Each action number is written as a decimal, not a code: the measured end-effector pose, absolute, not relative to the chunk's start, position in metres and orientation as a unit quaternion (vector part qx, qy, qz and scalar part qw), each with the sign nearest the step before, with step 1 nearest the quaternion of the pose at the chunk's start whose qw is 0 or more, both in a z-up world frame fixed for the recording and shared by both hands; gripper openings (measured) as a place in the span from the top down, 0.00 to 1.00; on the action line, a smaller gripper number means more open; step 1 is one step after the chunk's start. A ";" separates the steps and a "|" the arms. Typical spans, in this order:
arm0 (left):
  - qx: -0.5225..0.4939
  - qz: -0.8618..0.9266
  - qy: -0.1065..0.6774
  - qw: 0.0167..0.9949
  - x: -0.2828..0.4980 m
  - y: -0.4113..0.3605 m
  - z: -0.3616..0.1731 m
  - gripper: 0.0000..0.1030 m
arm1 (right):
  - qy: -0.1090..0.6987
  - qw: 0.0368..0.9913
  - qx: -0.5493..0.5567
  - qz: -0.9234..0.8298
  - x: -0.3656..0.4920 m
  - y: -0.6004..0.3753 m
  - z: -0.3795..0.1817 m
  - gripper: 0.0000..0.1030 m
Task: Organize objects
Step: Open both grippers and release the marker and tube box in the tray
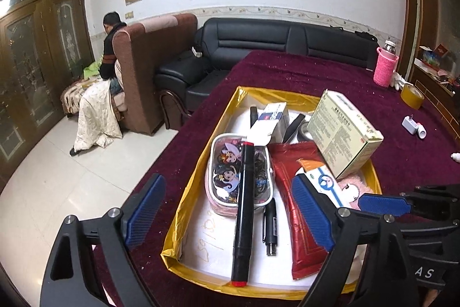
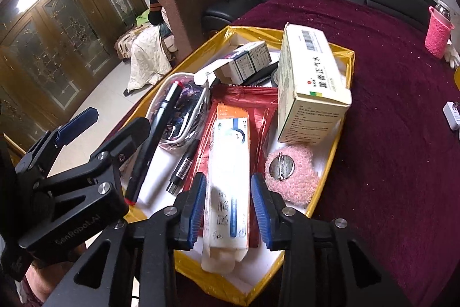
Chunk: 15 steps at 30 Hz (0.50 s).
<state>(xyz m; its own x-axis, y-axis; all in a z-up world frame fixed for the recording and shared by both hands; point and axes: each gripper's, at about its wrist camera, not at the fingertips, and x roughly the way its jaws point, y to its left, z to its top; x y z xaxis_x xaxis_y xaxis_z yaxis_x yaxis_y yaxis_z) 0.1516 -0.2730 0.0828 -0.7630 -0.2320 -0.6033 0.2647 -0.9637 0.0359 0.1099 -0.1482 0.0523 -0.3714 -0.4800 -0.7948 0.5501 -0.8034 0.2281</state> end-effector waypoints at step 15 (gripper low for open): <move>0.155 -0.977 0.034 0.142 0.199 -0.214 0.150 0.00 | 0.002 0.303 0.397 -0.867 0.126 -0.082 0.084 0.30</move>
